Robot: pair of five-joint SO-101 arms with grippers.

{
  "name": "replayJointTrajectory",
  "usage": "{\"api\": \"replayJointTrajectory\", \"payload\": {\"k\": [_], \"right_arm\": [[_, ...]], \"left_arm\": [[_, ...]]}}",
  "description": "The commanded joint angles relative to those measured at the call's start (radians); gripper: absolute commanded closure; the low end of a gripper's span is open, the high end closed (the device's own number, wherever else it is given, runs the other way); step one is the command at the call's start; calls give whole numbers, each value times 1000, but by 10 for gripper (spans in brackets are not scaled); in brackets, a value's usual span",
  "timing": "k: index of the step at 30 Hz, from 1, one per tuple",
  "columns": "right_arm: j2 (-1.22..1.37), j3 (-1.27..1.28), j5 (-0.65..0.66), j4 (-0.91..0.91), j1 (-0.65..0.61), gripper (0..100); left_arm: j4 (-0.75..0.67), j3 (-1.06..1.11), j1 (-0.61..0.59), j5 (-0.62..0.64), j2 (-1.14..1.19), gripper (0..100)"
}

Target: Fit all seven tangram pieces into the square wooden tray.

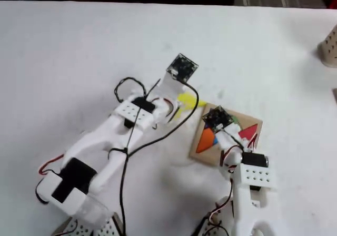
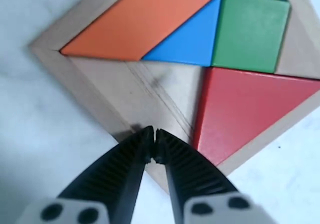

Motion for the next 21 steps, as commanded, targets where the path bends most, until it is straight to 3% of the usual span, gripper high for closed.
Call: {"api": "replayJointTrajectory", "payload": {"k": [1, 11, 21], "right_arm": [[-2, 2, 11, 12, -2, 982], [-2, 2, 11, 12, -2, 982], [-2, 3, 11, 12, -4, 982]], "left_arm": [[-28, -48, 12, 6, -5, 714], [-48, -66, 18, -2, 27, 701], [89, -516, 50, 8, 389, 705]]}}
